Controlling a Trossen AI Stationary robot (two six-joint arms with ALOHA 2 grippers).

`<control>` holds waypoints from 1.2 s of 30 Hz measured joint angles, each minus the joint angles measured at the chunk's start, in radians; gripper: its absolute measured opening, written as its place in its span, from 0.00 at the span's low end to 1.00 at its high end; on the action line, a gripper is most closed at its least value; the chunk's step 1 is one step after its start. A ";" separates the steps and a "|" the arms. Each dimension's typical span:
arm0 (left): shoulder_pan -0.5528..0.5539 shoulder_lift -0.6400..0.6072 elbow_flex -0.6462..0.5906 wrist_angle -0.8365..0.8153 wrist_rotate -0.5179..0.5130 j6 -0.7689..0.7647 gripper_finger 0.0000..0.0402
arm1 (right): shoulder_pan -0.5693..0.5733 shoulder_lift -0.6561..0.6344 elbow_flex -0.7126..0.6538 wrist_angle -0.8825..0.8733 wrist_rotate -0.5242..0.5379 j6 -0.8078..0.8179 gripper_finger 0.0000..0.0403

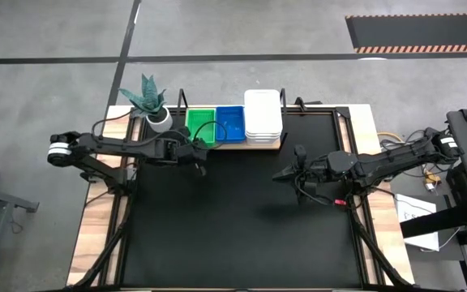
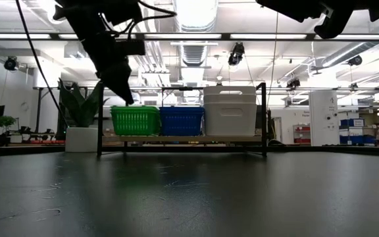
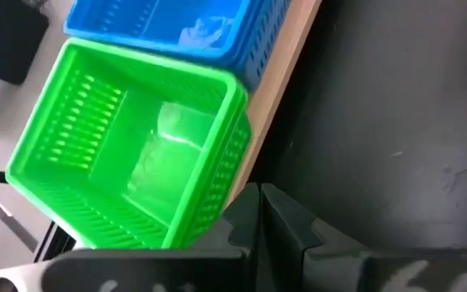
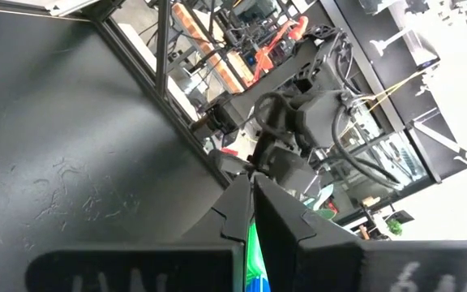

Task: Stack baskets on shelf by color
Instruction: Stack the green bin on top of the stacked green bins on the shelf

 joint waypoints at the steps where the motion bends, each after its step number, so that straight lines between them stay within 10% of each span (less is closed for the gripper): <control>1: 0.003 0.000 -0.008 0.003 0.000 0.006 0.00 | 0.000 0.000 0.000 0.000 0.000 0.000 0.03; 36: 0.041 0.008 -0.123 0.334 -0.024 0.006 0.00 | 0.000 0.000 0.012 -0.011 0.000 -0.024 0.03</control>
